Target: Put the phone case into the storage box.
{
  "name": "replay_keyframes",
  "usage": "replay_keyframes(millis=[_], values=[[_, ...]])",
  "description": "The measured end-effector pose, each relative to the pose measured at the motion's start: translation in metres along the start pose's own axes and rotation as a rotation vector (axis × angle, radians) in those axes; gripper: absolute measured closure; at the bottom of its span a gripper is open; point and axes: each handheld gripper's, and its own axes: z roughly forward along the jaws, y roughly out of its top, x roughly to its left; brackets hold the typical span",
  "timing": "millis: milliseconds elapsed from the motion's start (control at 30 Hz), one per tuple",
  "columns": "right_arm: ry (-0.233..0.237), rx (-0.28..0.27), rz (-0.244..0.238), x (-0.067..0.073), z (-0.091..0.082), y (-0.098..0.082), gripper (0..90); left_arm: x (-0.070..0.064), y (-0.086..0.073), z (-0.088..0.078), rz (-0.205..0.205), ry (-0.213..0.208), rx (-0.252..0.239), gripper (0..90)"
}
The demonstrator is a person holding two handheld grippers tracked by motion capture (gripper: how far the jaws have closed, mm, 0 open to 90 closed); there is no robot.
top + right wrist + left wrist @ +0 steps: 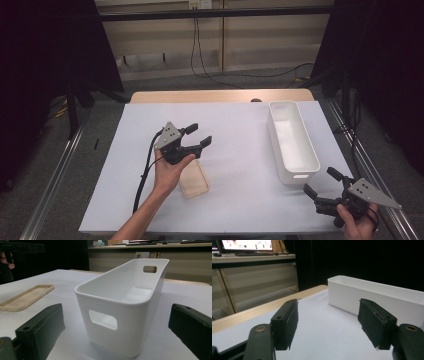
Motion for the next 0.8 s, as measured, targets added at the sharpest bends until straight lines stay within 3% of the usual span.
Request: replay_keyframes(millis=[333,433,633,700,800], values=[[0.008,0.002,-0.003,0.0007,0.0001,0.0,0.1,0.0,-0.0022,0.0011,-0.002,-0.031,0.029,57.2],[0.008,0.003,-0.005,0.0008,0.0,-0.0001,0.0,-0.0013,-0.003,0.0021,0.016,-0.04,0.047,70.7],[0.009,0.002,-0.004,0.0012,0.0002,-0.0001,0.1,-0.002,-0.0038,0.0027,0.008,-0.042,0.056,83.7],[0.011,0.003,-0.007,0.001,0.0,-0.0002,0.0,-0.0017,-0.0034,0.003,0.0,-0.07,0.061,86.2],[0.01,0.003,-0.005,0.0012,0.0001,-0.0002,0.0,-0.0025,-0.003,0.0028,-0.016,-0.075,0.065,90.0]])
